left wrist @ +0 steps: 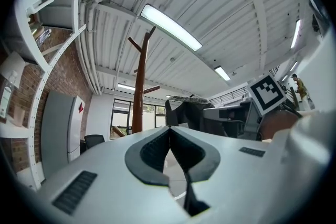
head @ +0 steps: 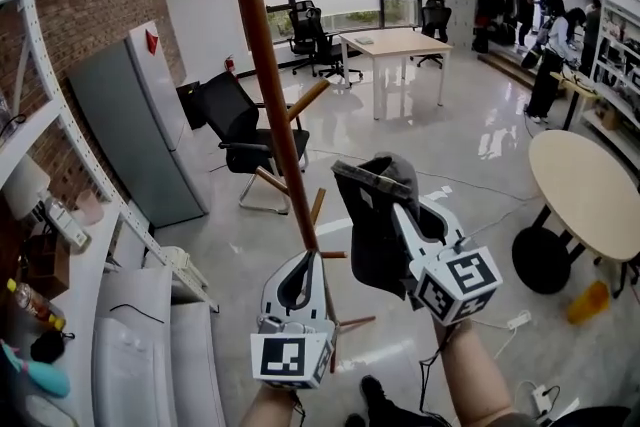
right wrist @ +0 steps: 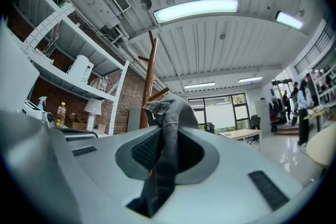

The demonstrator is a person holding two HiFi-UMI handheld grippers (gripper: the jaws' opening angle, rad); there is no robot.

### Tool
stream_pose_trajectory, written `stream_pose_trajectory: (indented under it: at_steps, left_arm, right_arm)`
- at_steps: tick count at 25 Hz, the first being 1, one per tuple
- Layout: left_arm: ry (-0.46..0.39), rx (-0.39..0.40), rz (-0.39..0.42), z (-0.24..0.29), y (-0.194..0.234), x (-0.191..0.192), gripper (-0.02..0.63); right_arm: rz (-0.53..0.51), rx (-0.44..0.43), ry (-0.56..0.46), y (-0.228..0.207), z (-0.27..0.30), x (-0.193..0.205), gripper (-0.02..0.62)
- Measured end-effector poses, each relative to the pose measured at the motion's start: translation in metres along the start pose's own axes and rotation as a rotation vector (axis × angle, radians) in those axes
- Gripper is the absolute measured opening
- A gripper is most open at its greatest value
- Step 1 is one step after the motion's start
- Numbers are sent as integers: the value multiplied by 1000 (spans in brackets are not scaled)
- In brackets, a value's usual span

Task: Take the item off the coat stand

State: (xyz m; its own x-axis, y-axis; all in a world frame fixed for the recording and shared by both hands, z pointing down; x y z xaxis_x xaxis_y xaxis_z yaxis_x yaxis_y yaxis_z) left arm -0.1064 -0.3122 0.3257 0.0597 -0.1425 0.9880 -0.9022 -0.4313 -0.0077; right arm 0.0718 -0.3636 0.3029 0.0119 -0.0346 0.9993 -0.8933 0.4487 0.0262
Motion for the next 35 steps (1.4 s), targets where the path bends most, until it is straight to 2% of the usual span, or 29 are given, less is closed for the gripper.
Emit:
stream_pose_trajectory:
  at_steps: [11,20,25,35]
  left_arm:
    - [-12,28,-3,-28,-29,-6,6]
    - [0,-47,16,-53,-43,-9,6]
    - [-7,-67,14,-73,-70,-17,6]
    - [-5,-93,25,-106,-124,-21,6]
  right_arm:
    - [-15,-5,24,23,-47,14,61]
    - [8,-67,23,32,-65,20,61]
    - [5,-121,31,36,-98,25,61]
    - [-5,-154,23,32,-172,19,61]
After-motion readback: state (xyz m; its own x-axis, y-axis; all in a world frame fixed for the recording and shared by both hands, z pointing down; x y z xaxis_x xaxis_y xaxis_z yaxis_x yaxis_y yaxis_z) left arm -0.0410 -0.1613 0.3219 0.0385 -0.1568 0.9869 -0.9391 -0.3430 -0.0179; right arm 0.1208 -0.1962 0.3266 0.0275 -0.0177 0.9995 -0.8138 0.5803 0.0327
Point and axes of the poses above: the fingertips, and each gripper's own axes: z forward along the fingers, y to its left, x out of its underside, the point moved 4 cm from there along -z, backward along the fingers, and after that the axes turned 7 degrees about y, right-handed, at the moved point
